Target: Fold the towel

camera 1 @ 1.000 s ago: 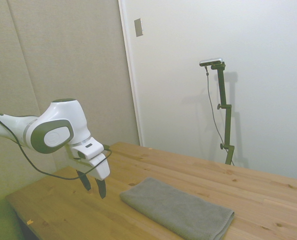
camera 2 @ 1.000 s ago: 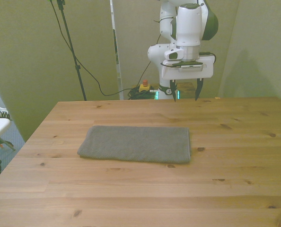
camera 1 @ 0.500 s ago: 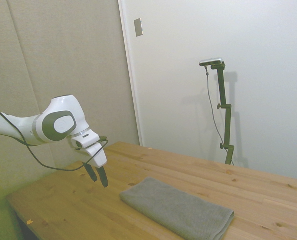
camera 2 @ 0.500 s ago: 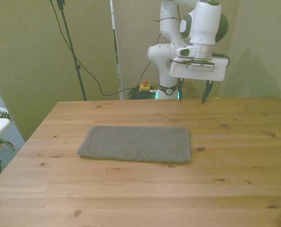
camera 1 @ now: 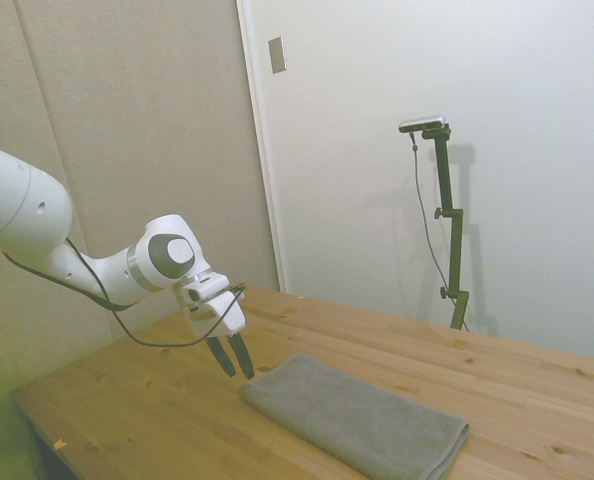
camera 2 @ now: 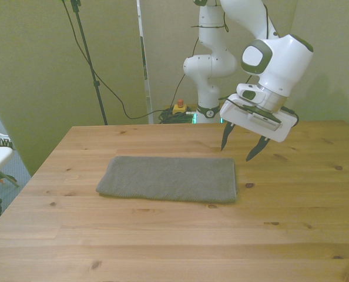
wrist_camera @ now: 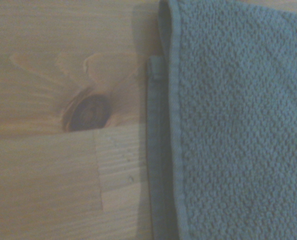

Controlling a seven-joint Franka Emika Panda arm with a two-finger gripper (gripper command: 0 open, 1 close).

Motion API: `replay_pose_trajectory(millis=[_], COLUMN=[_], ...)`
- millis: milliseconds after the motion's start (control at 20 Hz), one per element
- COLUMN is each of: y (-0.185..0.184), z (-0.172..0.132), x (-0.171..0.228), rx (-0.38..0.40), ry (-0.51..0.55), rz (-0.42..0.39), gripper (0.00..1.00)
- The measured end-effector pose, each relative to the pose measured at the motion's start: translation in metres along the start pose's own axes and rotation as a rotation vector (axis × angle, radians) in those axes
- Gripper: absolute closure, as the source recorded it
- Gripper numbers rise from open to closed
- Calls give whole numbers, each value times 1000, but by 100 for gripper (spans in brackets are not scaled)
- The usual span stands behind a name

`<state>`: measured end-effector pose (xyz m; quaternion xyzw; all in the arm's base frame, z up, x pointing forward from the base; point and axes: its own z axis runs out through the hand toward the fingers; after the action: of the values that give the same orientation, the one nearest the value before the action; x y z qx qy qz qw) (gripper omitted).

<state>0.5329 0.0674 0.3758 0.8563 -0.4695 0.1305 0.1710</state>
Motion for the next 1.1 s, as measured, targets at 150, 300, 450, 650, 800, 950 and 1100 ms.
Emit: replay_pose_trajectory(millis=[150, 300, 450, 650, 800, 950, 1100], y=[-8, -13, -17, -24, -22, -15, -2], z=[4, 9, 18, 31, 36, 45, 57], x=[-2, -1, 0, 3, 11, 24, 45], rx=[-20, -28, -28, -24, -34, -52, -74], ry=[52, 91, 124, 133, 139, 145, 157], rz=[-1, 6, 16, 28, 47, 67, 93], gripper=[0, 0, 0, 0, 0, 0, 100])
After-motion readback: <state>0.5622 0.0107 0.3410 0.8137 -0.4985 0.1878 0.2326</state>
